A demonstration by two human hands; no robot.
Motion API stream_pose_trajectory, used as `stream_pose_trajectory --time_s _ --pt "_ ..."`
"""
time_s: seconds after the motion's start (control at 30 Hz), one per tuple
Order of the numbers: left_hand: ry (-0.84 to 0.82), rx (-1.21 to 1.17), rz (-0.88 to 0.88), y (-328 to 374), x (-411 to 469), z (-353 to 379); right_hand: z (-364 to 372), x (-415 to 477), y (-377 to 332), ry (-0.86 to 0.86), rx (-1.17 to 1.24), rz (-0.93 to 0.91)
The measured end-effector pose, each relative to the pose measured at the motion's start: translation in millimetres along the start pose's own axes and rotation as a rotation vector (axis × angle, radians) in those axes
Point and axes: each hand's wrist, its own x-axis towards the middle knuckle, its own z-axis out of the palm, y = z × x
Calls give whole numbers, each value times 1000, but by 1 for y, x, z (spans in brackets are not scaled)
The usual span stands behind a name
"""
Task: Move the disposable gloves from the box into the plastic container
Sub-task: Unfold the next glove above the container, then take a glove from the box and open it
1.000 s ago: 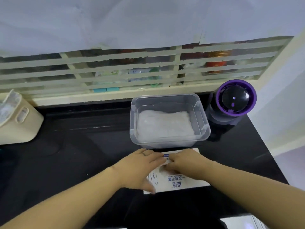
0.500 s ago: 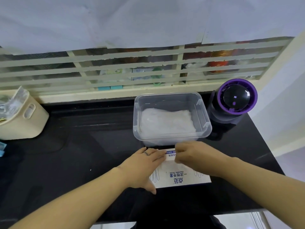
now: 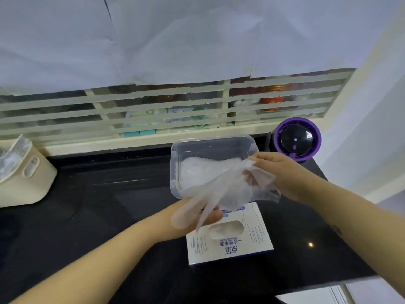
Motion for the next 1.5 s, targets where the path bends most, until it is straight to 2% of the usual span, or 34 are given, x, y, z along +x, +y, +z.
stream_pose_trajectory --time_s 0.13,0.2,0.33,0.47,0.7,0.87,1.0,1.17,1.23,1.3,1.4,1.47,1.5 --pt "143 -505 -49 8 12 -8 11 -1 5 -25 481 212" --pt "252 -666 -62 17 18 -12 16 1 5 -94 620 301" --pt "435 -597 -38 35 32 -32 22 3 4 -238 757 359" --pt "535 -736 -122 39 43 -47 26 8 1 -289 843 356" --pt "742 -980 -215 31 54 -52 20 20 14 -66 983 342" --pt "772 -1063 -239 37 60 -48 19 17 13 82 882 163" --pt "812 -1067 -220 42 63 -42 21 19 13 83 661 37" --pt "834 -1068 -204 44 70 -34 20 31 16 -3 370 16" --pt "840 -1000 -192 44 72 -31 18 42 18 34 183 -2" --pt "882 -797 -166 38 73 -32 14 55 18 55 10 -42" --pt "1021 -520 -231 21 67 -35 8 76 18 5 -285 -84" --pt "1195 -506 -250 9 55 -39 5 86 20 -39 -453 -95" --pt "1306 -475 -201 6 50 -43 4 91 19 -58 -529 -120"
